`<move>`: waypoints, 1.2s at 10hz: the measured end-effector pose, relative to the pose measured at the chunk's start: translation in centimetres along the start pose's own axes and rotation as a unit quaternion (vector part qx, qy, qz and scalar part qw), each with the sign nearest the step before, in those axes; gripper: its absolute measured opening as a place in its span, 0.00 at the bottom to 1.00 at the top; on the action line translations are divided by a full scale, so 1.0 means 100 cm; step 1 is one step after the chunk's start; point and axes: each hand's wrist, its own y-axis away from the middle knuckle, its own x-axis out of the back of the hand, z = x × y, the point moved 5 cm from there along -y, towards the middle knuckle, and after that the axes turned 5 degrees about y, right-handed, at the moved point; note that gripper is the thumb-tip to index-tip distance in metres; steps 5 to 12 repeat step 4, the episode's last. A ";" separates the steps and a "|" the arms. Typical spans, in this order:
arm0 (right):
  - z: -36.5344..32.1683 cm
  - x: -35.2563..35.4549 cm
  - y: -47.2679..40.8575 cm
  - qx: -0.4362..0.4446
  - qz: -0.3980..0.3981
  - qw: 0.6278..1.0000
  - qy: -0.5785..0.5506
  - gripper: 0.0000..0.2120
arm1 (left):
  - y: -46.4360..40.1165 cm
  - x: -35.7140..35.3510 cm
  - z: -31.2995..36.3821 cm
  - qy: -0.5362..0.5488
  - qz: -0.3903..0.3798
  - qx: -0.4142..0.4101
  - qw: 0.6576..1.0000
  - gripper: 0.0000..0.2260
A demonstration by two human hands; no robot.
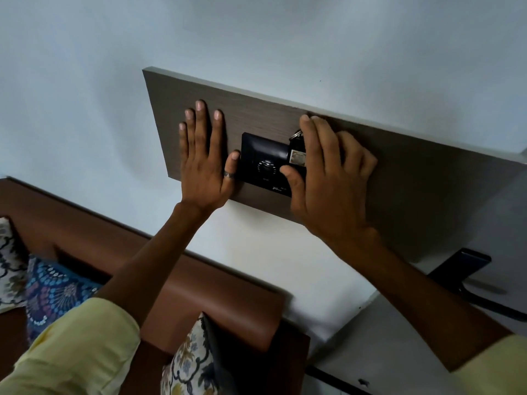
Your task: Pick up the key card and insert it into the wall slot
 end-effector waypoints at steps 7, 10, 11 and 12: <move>-0.016 0.005 0.013 -0.033 -0.122 0.992 -0.027 0.40 | -0.003 0.028 0.024 -0.018 -0.037 0.023 0.999 0.31; -0.016 0.005 0.013 -0.033 -0.122 0.992 -0.027 0.40 | -0.003 0.028 0.024 -0.018 -0.037 0.023 0.999 0.31; -0.016 0.005 0.013 -0.033 -0.122 0.992 -0.027 0.40 | -0.003 0.028 0.024 -0.018 -0.037 0.023 0.999 0.31; -0.016 0.005 0.013 -0.033 -0.122 0.992 -0.027 0.40 | -0.003 0.028 0.024 -0.018 -0.037 0.023 0.999 0.31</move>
